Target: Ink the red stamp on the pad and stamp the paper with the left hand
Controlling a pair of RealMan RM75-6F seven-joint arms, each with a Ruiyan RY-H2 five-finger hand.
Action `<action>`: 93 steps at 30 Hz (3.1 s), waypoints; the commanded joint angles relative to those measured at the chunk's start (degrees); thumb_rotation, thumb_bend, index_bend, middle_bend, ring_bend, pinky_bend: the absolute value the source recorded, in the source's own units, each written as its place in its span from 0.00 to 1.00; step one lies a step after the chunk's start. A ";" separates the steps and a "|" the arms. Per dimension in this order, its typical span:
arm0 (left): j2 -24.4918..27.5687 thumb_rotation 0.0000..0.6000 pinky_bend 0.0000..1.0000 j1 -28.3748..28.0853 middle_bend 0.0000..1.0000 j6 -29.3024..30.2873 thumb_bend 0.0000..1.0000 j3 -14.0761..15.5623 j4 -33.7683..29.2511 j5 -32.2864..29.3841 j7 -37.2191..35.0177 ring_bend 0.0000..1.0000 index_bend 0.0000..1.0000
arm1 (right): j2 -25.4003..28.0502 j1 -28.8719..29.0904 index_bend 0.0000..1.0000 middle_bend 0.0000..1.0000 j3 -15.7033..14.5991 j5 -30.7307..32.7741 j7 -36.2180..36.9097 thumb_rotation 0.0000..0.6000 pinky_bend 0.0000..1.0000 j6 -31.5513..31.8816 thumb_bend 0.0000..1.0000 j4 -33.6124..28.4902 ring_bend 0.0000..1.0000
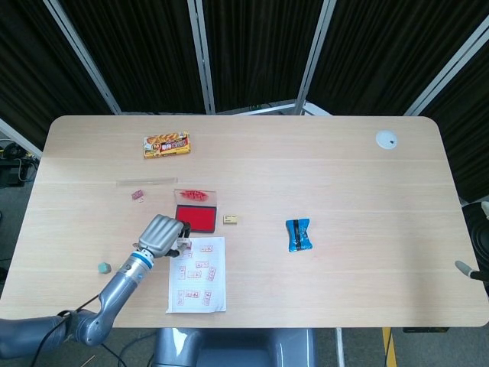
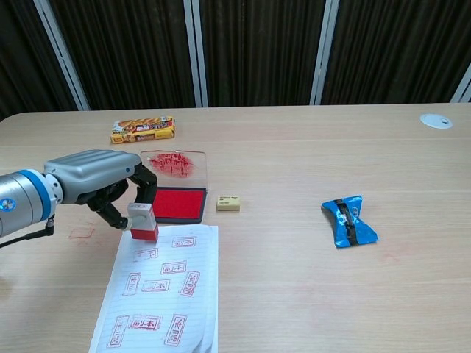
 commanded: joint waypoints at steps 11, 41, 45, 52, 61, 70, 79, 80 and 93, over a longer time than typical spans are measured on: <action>-1.92 1.00 0.88 0.08 0.53 0.63 0.49 0.20 3.15 0.13 0.92 0.79 0.66 | 0.05 -0.06 0.00 0.00 0.09 0.16 0.33 1.00 0.00 0.03 0.00 0.19 0.00; -5.06 1.00 0.88 1.09 0.54 -1.12 0.49 1.55 8.71 2.67 -1.50 0.79 0.67 | -0.23 0.13 0.00 0.00 0.10 0.60 0.28 1.00 0.00 -0.57 0.00 0.66 0.00; -5.33 1.00 0.88 1.07 0.54 -1.22 0.49 1.42 9.04 3.01 -1.61 0.79 0.67 | -0.19 0.11 0.00 0.00 0.11 0.60 0.26 1.00 0.00 -0.53 0.00 0.67 0.00; -5.56 1.00 0.88 1.21 0.54 -1.32 0.49 1.28 9.11 2.99 -1.45 0.79 0.67 | -0.20 0.09 0.00 0.00 0.14 0.66 0.34 1.00 0.00 -0.52 0.00 0.73 0.00; -5.65 1.00 0.88 1.34 0.54 -1.68 0.49 1.16 9.47 2.55 -1.07 0.79 0.67 | -0.22 0.11 0.00 0.00 0.13 0.67 0.40 1.00 0.00 -0.61 0.00 0.80 0.00; -5.92 1.00 0.88 1.41 0.54 -1.87 0.49 0.94 9.69 2.60 -1.18 0.79 0.67 | -0.25 0.15 0.00 0.00 0.15 0.78 0.29 1.00 0.00 -0.70 0.00 0.85 0.00; -4.58 1.00 0.88 1.41 0.54 -1.45 0.49 0.23 7.89 3.34 -2.14 0.79 0.67 | -0.29 0.16 0.00 0.00 0.14 0.87 0.31 1.00 0.00 -0.81 0.00 0.86 0.00; -4.27 1.00 0.88 1.39 0.54 -1.31 0.49 0.10 7.45 3.44 -2.17 0.79 0.67 | -0.28 0.15 0.00 0.00 0.14 0.87 0.28 1.00 0.00 -0.77 0.00 0.83 0.00; 1.97 1.00 0.88 1.63 0.54 1.56 0.49 -2.79 0.34 3.62 -3.13 0.79 0.67 | -0.20 0.08 0.00 0.00 0.07 0.61 0.15 1.00 0.00 -0.59 0.00 0.49 0.00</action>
